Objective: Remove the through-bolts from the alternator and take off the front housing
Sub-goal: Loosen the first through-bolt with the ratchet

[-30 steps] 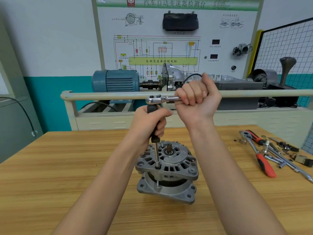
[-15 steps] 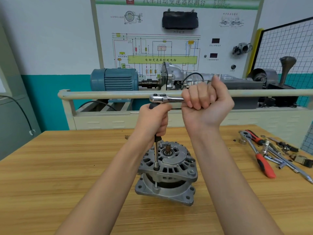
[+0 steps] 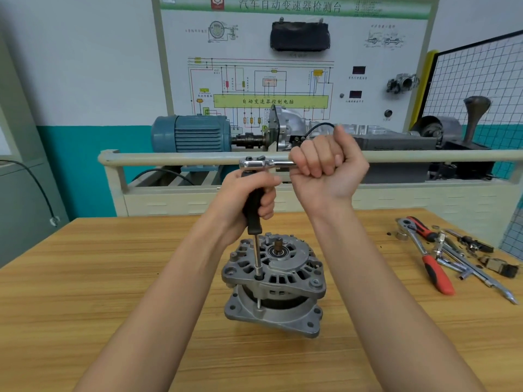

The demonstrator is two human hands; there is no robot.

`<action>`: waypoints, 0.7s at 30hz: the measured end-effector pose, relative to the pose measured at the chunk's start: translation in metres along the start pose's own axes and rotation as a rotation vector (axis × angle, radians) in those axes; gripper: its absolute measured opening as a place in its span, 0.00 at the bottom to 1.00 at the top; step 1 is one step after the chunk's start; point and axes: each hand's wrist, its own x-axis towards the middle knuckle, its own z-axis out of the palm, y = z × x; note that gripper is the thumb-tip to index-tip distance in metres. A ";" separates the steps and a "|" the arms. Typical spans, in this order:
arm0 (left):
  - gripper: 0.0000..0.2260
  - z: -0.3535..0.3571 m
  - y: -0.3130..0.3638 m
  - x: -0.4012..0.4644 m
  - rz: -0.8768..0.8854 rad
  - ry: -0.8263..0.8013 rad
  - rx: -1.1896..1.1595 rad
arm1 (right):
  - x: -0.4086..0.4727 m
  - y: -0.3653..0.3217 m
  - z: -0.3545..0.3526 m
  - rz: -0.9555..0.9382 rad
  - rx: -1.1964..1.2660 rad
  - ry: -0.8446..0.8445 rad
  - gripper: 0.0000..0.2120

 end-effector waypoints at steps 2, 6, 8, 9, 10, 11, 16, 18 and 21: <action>0.14 -0.002 0.003 0.000 -0.016 -0.122 0.048 | 0.009 0.000 -0.010 0.091 0.153 0.061 0.24; 0.20 0.006 0.001 0.003 -0.121 -0.166 -0.015 | 0.014 -0.003 -0.019 0.124 0.299 0.137 0.24; 0.24 0.011 -0.002 0.004 -0.117 -0.092 0.033 | 0.009 -0.006 -0.016 0.081 0.274 0.165 0.24; 0.25 0.013 -0.002 0.004 -0.105 -0.046 0.056 | 0.005 -0.008 -0.013 0.053 0.234 0.161 0.25; 0.24 0.015 -0.003 0.003 -0.094 0.010 0.069 | 0.000 -0.009 -0.010 0.021 0.163 0.131 0.26; 0.24 0.016 -0.003 0.002 -0.080 0.071 0.076 | -0.006 -0.008 -0.006 -0.020 0.053 0.078 0.27; 0.19 0.023 -0.006 0.002 -0.017 0.405 0.109 | -0.032 0.014 0.021 -0.340 -0.467 -0.171 0.23; 0.17 0.024 -0.008 0.002 0.010 0.467 0.129 | -0.036 0.021 0.023 -0.409 -0.528 -0.205 0.21; 0.18 0.022 -0.008 0.002 0.005 0.391 0.133 | -0.031 0.016 0.020 -0.381 -0.500 -0.212 0.22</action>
